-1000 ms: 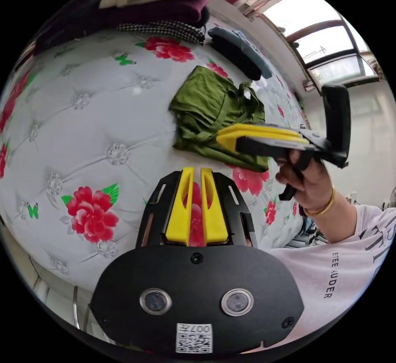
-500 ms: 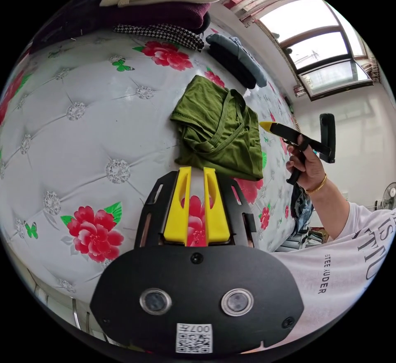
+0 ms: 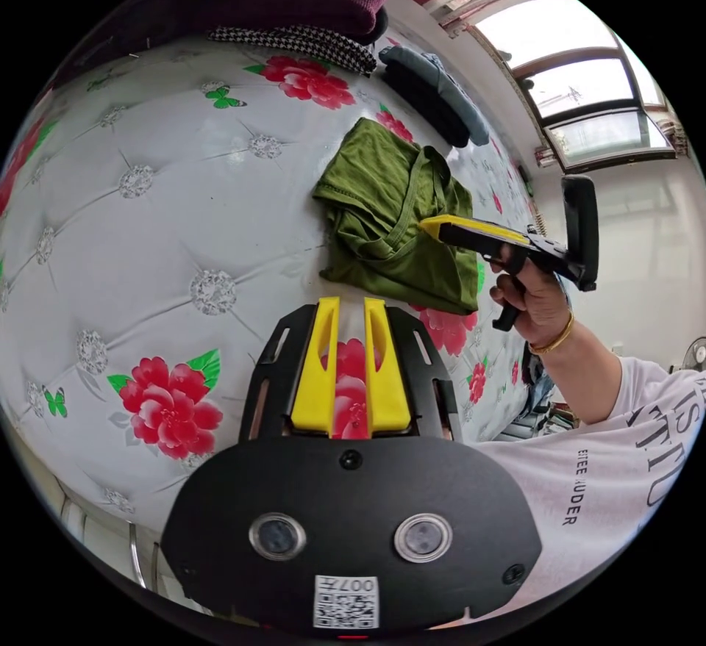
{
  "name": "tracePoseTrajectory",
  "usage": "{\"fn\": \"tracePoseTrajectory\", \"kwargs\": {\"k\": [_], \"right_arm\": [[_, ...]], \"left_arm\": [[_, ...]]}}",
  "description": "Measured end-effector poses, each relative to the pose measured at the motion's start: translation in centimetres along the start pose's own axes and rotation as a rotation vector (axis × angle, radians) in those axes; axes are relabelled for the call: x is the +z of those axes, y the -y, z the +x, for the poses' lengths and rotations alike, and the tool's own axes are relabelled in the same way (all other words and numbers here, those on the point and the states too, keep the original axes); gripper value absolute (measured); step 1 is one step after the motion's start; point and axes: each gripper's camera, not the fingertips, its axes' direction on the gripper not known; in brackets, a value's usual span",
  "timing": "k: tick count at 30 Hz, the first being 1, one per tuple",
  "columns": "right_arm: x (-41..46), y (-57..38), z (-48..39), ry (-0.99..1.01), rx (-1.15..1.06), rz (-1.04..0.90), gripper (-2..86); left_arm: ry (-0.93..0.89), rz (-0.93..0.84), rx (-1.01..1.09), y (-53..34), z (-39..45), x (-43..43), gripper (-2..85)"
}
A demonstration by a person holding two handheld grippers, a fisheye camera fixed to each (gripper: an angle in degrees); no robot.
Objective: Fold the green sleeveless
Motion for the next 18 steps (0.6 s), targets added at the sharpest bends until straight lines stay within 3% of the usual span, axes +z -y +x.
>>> {"fn": "tracePoseTrajectory", "kwargs": {"k": [4, 9, 18], "right_arm": [[-0.8, -0.3, -0.1, 0.040, -0.047, 0.024, 2.3], [2.1, -0.8, -0.4, -0.086, -0.093, -0.079, 1.5], [-0.7, -1.0, -1.1, -0.134, -0.175, 0.077, 0.1]], "left_arm": [[-0.009, -0.006, 0.009, -0.1, -0.7, 0.1, 5.8], [-0.022, -0.002, -0.001, -0.4, -1.4, 0.3, 5.8], [-0.032, -0.006, -0.001, -1.5, -2.7, 0.7, 5.3]]}}
